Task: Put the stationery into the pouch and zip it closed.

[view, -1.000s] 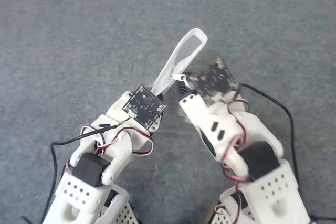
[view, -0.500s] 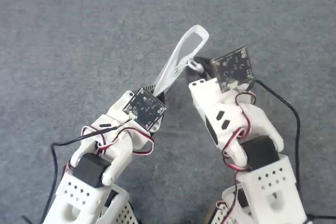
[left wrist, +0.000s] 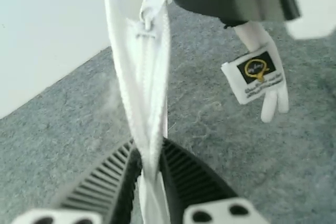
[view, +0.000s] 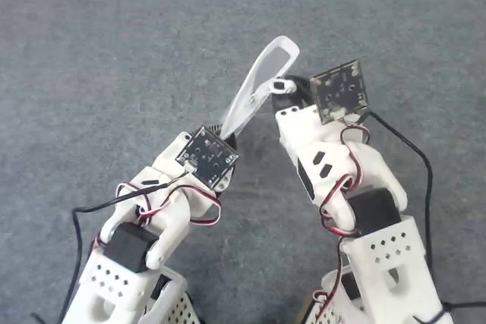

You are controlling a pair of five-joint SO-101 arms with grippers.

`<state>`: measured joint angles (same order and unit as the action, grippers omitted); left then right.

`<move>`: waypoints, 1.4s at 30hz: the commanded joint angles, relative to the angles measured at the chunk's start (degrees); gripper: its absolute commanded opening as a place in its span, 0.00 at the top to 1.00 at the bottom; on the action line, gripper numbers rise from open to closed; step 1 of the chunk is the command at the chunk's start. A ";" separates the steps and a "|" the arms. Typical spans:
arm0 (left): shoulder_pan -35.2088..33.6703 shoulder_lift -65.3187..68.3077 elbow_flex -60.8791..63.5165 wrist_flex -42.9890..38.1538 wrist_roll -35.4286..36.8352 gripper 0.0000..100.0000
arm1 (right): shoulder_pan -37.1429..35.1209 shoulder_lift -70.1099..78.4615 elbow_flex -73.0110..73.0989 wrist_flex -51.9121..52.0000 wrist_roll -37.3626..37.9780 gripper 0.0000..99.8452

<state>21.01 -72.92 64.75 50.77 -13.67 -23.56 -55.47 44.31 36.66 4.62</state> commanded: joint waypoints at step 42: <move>-0.35 -25.23 14.37 -16.26 7.47 0.99 | -11.56 -9.80 4.84 4.00 10.20 0.99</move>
<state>20.84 -96.48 80.04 36.35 -6.73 -34.73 -63.21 49.49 40.44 13.85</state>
